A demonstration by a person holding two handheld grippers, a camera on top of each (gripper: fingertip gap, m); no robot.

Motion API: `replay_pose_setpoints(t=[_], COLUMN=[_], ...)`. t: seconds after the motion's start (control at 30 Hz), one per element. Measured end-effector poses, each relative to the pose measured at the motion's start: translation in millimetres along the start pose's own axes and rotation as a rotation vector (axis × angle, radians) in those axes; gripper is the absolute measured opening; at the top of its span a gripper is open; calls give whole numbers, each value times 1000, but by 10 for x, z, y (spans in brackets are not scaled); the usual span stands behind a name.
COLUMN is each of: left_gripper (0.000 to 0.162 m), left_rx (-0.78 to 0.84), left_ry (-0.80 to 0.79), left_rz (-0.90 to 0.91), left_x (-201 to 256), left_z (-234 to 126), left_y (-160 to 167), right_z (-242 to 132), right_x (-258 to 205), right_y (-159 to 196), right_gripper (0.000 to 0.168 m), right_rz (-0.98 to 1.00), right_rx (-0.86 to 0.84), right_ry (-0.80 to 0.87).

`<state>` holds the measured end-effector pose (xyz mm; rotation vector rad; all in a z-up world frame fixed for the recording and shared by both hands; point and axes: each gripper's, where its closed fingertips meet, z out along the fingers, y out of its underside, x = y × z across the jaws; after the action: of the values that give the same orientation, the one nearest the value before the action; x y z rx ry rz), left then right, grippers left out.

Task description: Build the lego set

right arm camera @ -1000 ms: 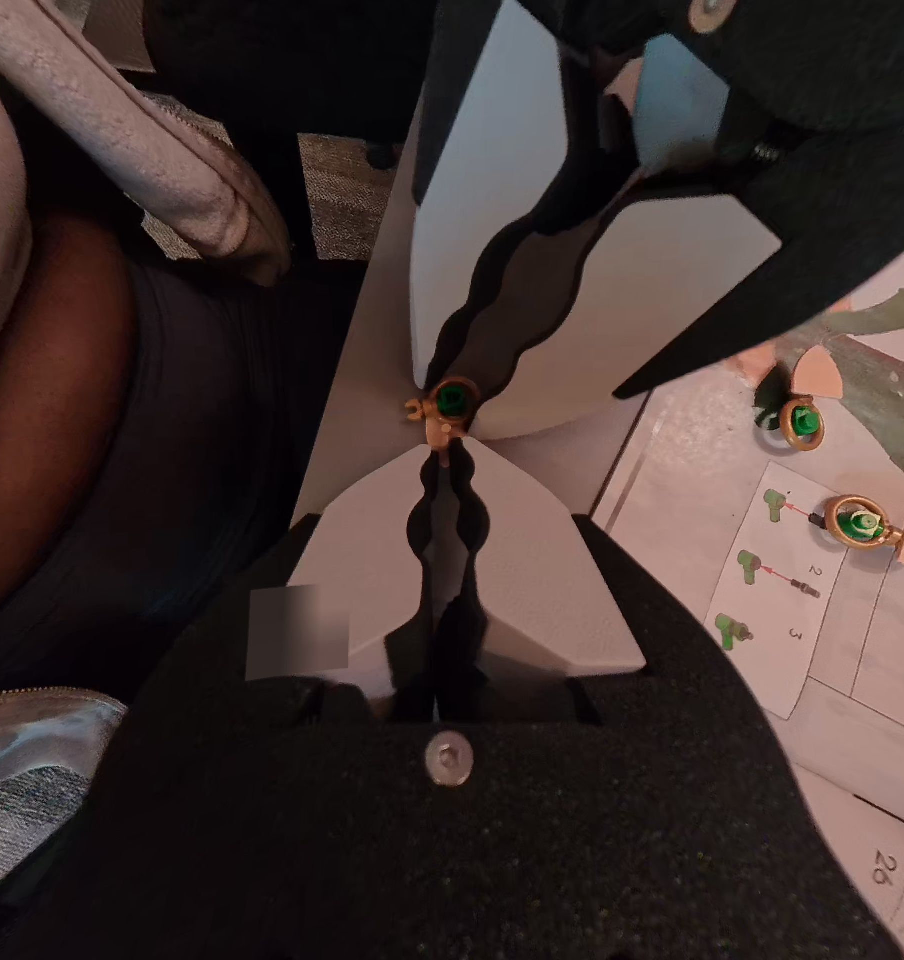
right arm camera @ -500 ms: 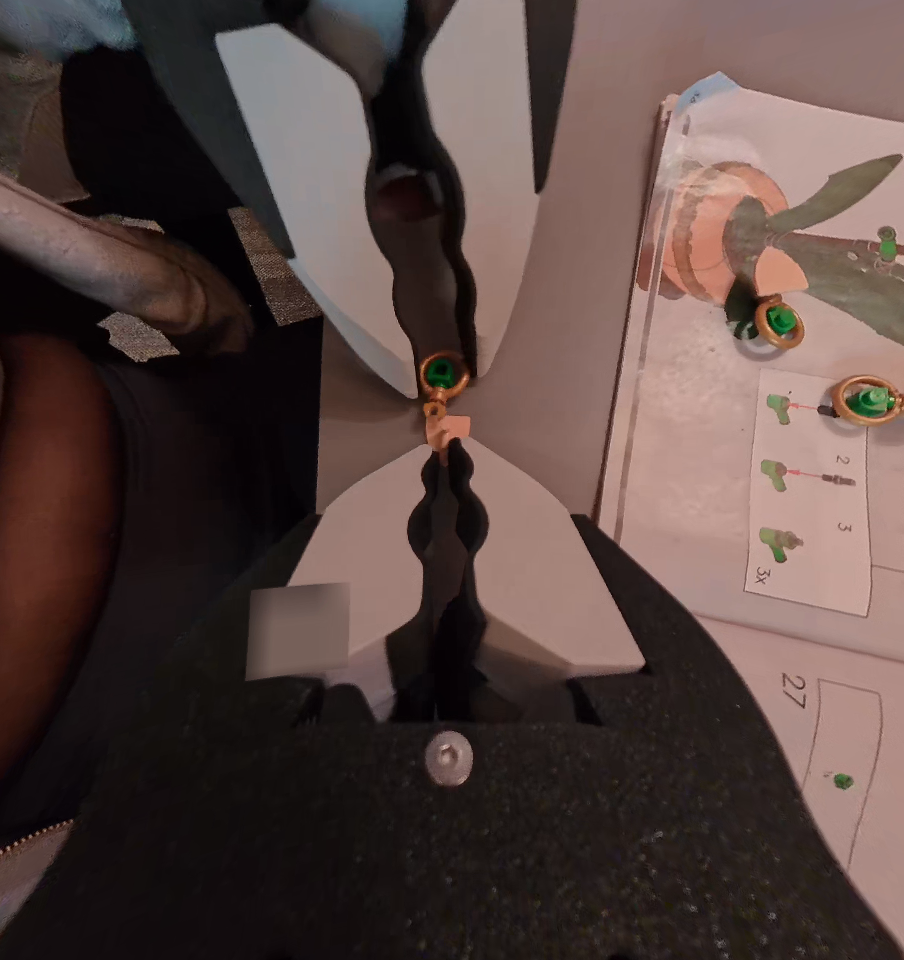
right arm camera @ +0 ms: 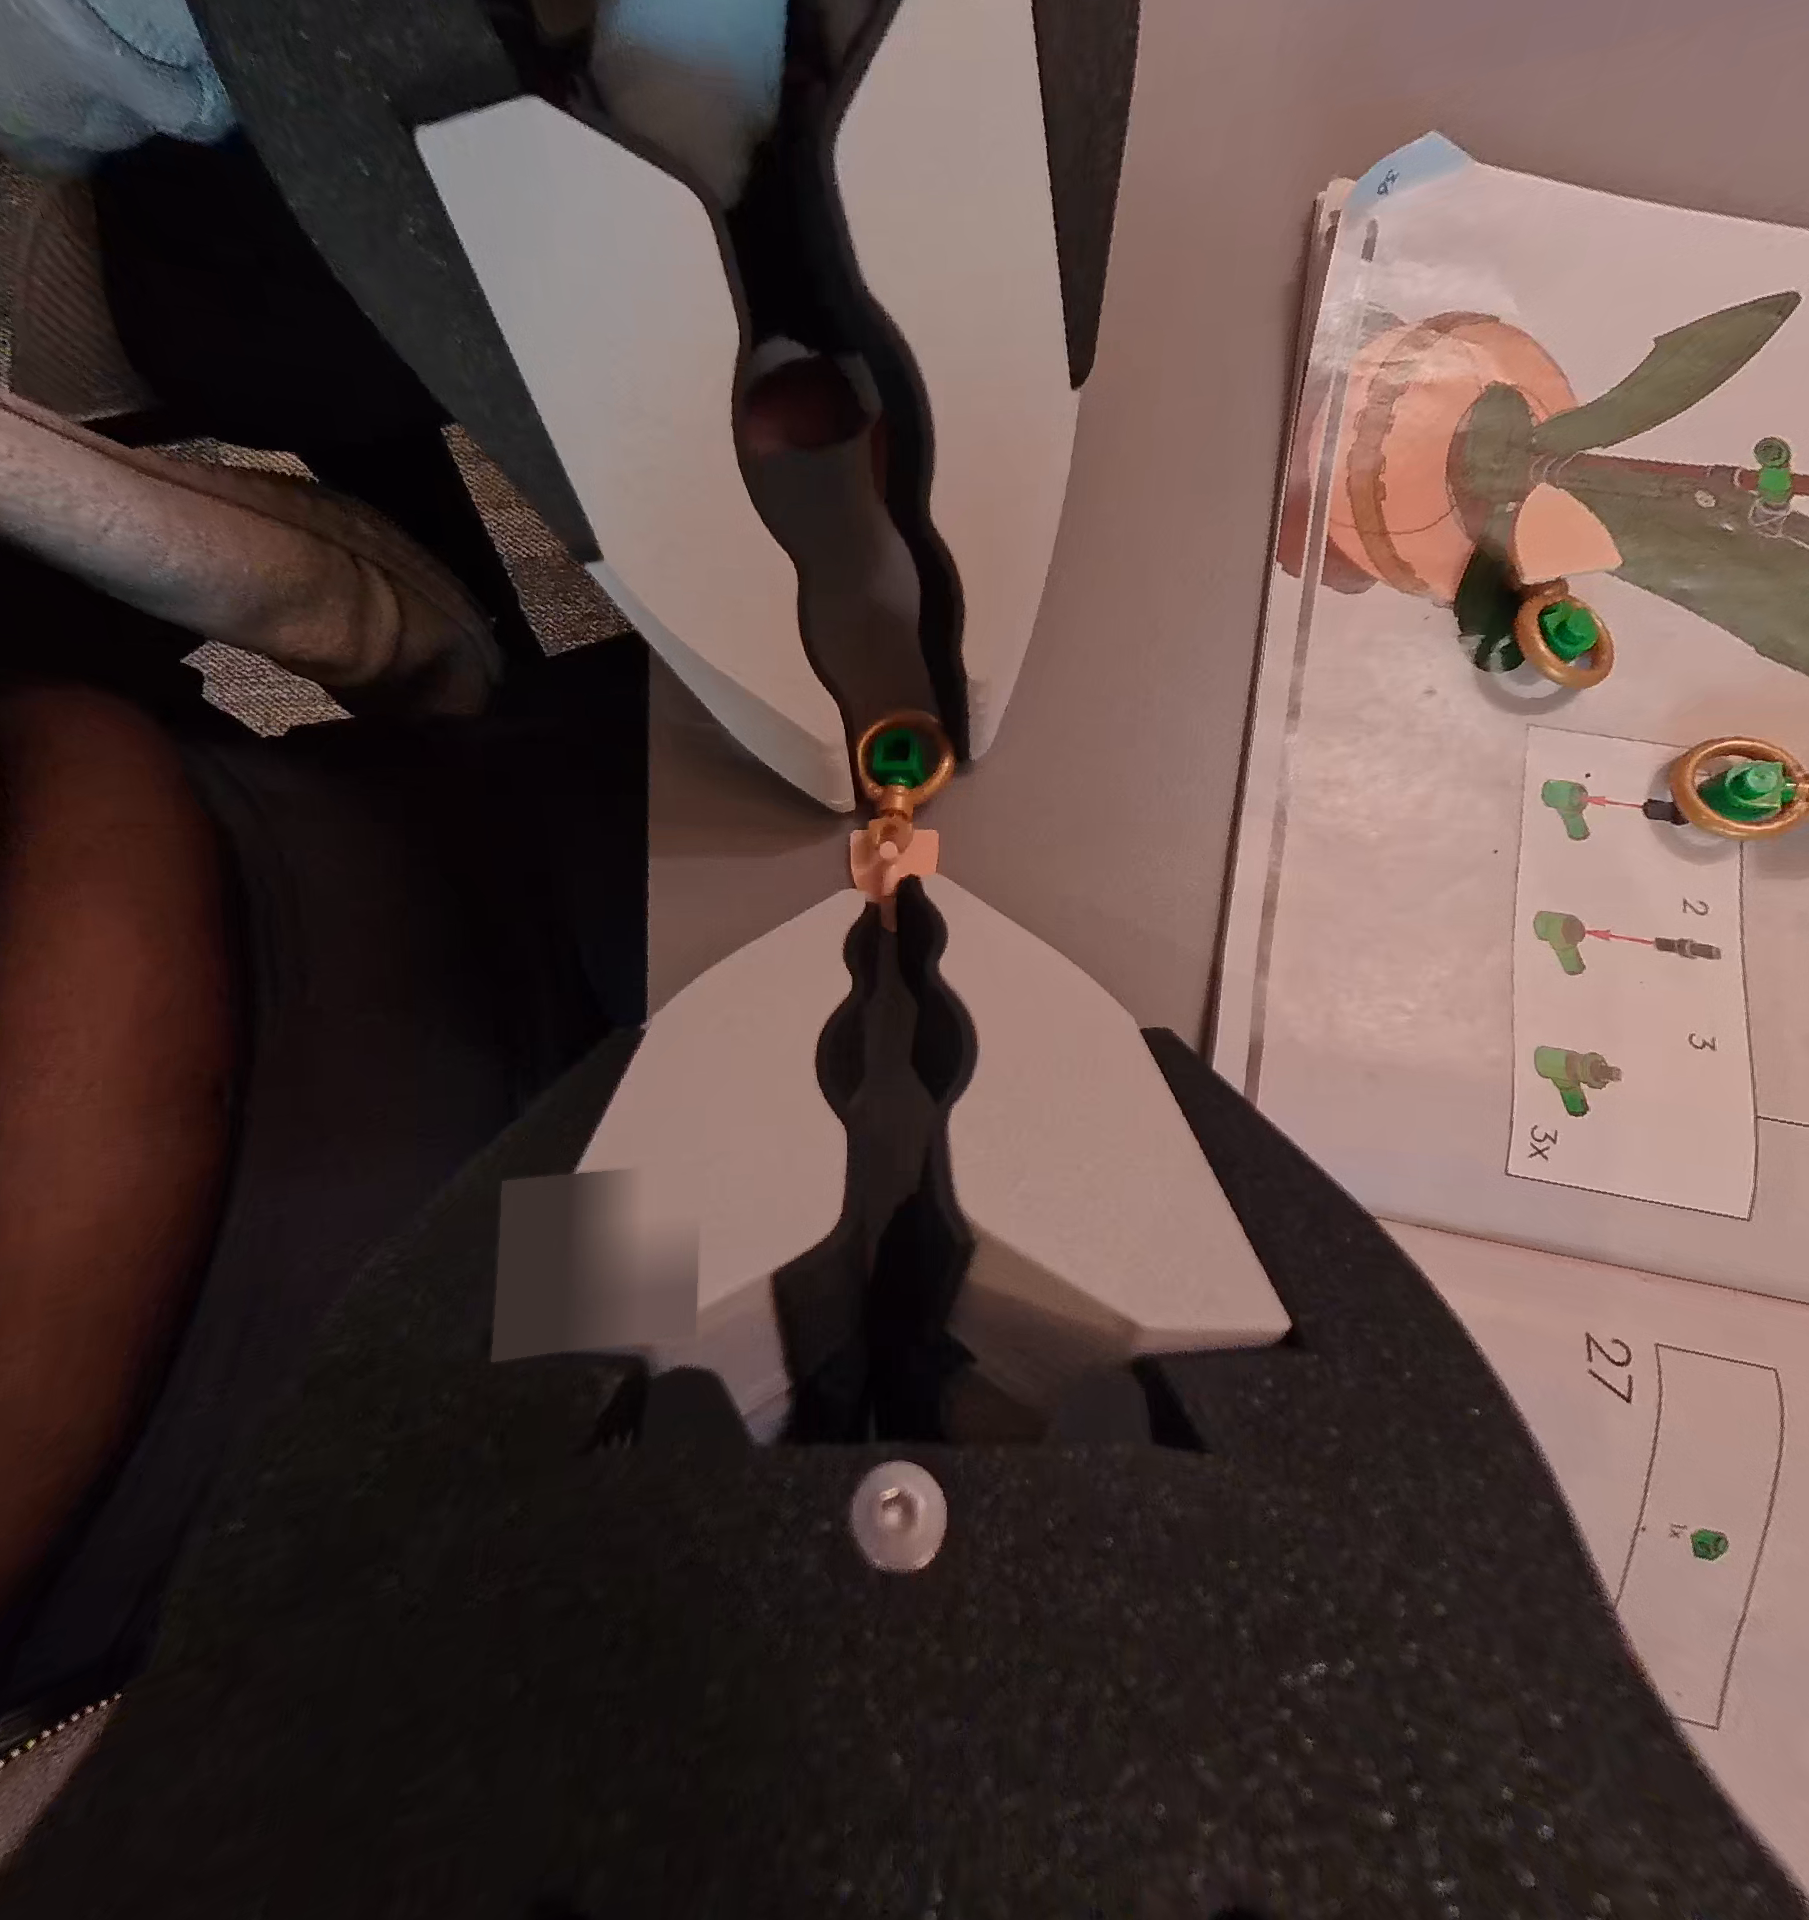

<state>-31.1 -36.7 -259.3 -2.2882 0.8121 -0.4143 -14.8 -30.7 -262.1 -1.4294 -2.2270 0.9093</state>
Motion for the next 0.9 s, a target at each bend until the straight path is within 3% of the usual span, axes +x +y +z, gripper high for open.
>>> replay_pose_setpoints(t=[0.9], left_gripper=[18], left_rx=[-161], left_ry=[-113], left_rz=[15], left_x=[6], left_z=[33], left_y=[2], right_z=[19], right_x=[0], right_y=[-19], right_gripper=[2], right_rz=[73], right_rx=[-76], right_ry=[163])
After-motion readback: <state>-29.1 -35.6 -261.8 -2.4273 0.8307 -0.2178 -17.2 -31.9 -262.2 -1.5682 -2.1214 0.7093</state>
